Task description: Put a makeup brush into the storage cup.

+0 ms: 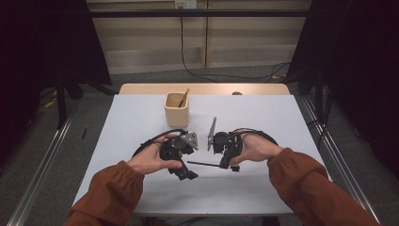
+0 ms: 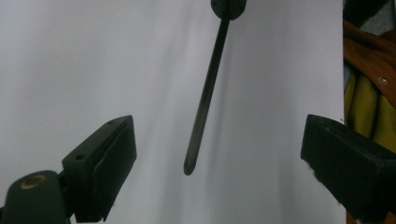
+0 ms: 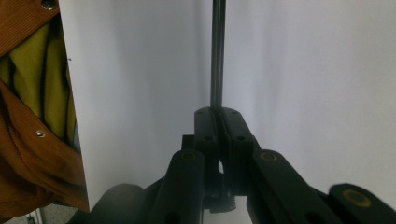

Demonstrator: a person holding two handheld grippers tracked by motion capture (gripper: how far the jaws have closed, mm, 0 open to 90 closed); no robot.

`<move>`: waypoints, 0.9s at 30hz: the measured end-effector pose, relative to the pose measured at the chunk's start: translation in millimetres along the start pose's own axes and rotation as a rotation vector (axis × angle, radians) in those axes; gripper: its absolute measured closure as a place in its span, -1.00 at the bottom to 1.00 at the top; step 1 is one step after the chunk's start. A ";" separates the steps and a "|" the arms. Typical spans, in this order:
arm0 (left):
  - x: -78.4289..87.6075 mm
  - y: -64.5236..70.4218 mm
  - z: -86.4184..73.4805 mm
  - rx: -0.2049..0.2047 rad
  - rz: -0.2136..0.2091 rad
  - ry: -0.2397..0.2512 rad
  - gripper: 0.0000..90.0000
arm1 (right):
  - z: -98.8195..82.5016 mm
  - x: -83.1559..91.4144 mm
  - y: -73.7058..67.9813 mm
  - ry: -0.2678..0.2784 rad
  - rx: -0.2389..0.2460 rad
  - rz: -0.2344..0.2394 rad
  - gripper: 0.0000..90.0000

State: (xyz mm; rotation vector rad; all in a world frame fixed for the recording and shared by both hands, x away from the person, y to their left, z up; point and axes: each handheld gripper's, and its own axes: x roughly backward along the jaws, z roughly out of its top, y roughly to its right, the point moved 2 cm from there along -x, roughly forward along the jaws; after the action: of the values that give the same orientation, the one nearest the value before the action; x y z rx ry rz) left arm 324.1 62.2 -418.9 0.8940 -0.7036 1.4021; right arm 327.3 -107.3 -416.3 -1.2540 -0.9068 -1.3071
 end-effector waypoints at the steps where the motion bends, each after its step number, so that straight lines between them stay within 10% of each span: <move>1: 0.2 0.1 0.2 0.000 -0.006 -0.008 -0.77 | 0.6 -0.3 -0.7 0.001 0.000 0.003 0.92; 7: -2.4 -0.7 -0.7 -0.007 -0.027 -0.025 -0.65 | 3.7 -2.7 -1.5 -0.002 0.005 0.007 0.92; 21: -1.2 -7.1 -0.9 0.021 0.011 0.001 0.38 | 5.5 -4.3 -2.1 0.010 0.004 0.003 0.92; 27: -3.3 -7.7 -0.5 0.033 -0.016 -0.002 0.44 | 5.5 -2.7 -1.7 0.020 0.007 0.002 0.92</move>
State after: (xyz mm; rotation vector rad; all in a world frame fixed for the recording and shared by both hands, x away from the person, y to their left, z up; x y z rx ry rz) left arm 331.5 61.2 -422.8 0.9253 -0.6751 1.4018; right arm 326.3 -101.2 -417.8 -1.2337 -0.8948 -1.3113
